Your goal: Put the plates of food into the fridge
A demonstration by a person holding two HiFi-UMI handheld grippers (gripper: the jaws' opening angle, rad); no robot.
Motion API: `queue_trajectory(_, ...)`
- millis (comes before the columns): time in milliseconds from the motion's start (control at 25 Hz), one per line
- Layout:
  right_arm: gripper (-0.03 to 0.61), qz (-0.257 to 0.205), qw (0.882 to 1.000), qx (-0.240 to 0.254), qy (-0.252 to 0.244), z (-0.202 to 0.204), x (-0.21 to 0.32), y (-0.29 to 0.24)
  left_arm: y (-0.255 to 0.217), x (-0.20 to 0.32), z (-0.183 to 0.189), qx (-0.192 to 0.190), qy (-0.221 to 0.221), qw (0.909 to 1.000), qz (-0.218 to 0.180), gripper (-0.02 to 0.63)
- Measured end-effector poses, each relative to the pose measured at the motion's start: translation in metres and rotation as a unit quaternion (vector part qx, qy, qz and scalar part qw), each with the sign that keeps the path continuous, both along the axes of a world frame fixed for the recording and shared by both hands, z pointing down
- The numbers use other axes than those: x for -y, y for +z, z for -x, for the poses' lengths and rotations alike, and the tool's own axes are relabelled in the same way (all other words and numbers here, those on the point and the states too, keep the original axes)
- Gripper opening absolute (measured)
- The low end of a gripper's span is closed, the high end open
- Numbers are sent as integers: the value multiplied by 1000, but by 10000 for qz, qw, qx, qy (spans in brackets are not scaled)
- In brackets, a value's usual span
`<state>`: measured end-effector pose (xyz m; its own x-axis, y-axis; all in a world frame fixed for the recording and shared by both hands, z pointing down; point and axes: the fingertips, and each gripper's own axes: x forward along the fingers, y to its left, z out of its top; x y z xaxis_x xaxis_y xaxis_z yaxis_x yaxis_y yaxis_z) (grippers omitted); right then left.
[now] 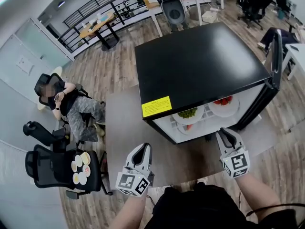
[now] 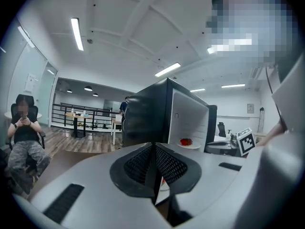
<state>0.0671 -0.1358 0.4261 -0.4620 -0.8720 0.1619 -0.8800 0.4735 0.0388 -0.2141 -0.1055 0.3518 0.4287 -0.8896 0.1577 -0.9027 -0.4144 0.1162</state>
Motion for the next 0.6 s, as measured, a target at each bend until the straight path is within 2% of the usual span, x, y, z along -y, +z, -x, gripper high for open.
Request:
queue_trajectory(240, 53, 25, 9999, 160, 46, -6, -3, -9, -20, -5, -5, 105, 16, 9997, -219, 31)
queue_trajectory(360, 15, -56, 9999, 128, 86, -11, -2, -13, -25, -8, -5, 200, -1, 9994, -290, 31)
queue_trajectory(600, 8, -78, 9996, 191, 202, -18, 6, -19, -21, -7, -4, 241, -2, 9992, -323, 31)
